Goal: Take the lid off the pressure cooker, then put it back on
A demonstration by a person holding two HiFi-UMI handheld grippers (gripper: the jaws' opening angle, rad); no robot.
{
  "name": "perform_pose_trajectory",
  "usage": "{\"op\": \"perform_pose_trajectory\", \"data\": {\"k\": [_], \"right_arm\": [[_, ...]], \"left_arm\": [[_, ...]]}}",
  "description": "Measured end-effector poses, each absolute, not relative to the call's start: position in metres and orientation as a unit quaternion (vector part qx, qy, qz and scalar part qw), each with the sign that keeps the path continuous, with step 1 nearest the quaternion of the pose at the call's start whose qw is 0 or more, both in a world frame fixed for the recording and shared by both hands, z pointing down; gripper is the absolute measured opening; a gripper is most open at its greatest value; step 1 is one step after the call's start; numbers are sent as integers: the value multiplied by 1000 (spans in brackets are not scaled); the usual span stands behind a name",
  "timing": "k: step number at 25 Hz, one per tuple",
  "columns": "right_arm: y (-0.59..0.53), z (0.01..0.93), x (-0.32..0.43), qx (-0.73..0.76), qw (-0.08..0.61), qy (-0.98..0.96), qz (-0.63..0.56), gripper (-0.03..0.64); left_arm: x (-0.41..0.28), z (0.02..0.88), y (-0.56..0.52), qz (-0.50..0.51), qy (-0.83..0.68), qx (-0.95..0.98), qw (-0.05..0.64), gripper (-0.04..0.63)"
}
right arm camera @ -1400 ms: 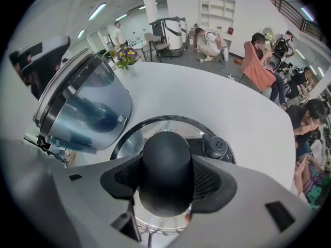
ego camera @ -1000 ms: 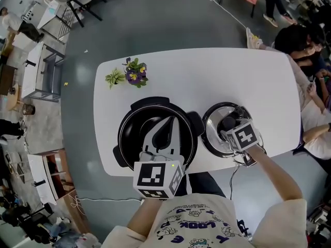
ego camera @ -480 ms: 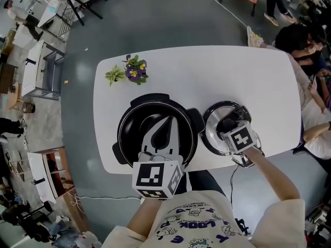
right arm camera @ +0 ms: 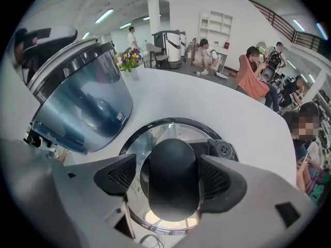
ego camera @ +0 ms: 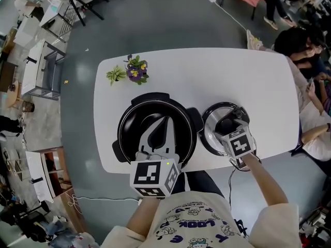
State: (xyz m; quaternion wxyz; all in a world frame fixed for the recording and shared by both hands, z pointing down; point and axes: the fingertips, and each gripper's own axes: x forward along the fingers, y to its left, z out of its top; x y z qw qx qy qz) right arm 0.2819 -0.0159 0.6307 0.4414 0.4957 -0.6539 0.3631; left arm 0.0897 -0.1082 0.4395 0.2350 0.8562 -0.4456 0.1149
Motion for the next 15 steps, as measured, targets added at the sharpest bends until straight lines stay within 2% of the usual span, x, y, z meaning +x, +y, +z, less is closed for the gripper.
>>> {"op": "perform_pose_trajectory", "data": {"k": [2,6,15], "right_arm": [[-23,626,279,508,428,-663,346,425],[-39,603,281,545,402,-670,305,422],[-84,493,275,637,278,-690,202,340]], "left_arm": [[88,438,-108,112,-447,856,232,15],[85,430,-107,105,-450,858,225,14],[76,400,-108,76,-455,863,205,15]]}}
